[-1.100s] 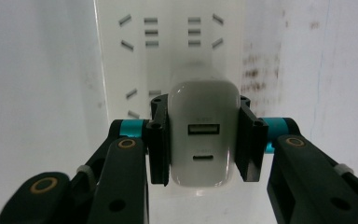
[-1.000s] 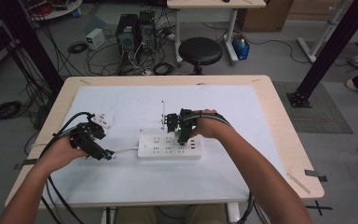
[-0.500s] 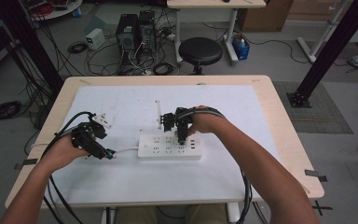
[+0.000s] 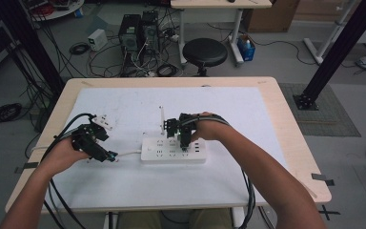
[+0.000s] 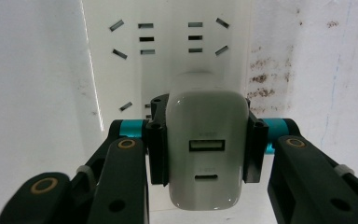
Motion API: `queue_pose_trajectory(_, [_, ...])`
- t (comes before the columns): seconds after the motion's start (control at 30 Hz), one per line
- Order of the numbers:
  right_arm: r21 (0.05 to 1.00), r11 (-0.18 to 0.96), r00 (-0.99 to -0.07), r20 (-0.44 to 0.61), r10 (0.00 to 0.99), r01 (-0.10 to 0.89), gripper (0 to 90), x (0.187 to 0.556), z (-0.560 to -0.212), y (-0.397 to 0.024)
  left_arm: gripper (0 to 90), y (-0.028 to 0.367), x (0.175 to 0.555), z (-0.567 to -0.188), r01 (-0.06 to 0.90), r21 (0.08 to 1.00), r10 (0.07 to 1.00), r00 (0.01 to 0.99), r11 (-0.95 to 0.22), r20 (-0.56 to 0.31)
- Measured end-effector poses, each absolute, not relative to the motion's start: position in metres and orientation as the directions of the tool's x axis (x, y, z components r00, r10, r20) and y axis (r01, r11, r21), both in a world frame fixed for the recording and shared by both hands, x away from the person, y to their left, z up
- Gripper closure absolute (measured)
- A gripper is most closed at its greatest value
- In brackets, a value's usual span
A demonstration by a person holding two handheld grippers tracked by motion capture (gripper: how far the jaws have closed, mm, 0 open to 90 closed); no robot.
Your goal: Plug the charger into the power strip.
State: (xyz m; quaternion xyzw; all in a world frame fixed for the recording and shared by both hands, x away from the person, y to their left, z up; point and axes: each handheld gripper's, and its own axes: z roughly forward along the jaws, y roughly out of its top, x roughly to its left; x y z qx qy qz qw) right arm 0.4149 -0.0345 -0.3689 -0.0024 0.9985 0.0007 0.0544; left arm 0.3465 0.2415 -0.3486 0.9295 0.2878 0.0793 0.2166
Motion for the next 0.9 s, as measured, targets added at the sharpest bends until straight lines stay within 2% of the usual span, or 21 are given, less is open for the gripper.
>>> queue_pose_trajectory(0.4, [0.097,0.995,-0.998,-0.056,0.036,0.030,62.5,0.422,-0.371,-0.048,21.8,0.242,0.348,-0.353,0.503,0.449,0.568,0.823,-0.738,0.013])
queue_pose_trajectory(0.6, [0.063,0.998,-0.998,-0.056,0.022,0.018,62.4,0.423,-0.370,-0.042,21.8,0.243,0.348,-0.352,0.504,0.463,0.575,0.818,-0.730,0.016])
queue_pose_trajectory(0.77, [0.078,0.997,-0.998,-0.062,0.010,0.006,61.6,0.422,-0.370,-0.044,21.8,0.243,0.347,-0.351,0.502,0.461,0.572,0.820,-0.732,0.016])
queue_pose_trajectory(0.8, [0.101,0.995,-0.998,-0.055,0.007,0.001,60.5,0.423,-0.370,-0.045,21.8,0.243,0.347,-0.352,0.500,0.460,0.571,0.821,-0.734,0.017])
queue_pose_trajectory(0.83, [0.128,0.992,-0.999,-0.043,0.014,0.008,51.9,0.423,-0.370,-0.047,21.8,0.243,0.347,-0.352,0.503,0.458,0.573,0.819,-0.733,0.017])
queue_pose_trajectory(0.9, [0.181,0.983,-0.999,-0.030,0.015,0.010,46.2,0.424,-0.366,-0.052,21.8,0.244,0.347,-0.352,0.504,0.462,0.575,0.818,-0.729,0.015])
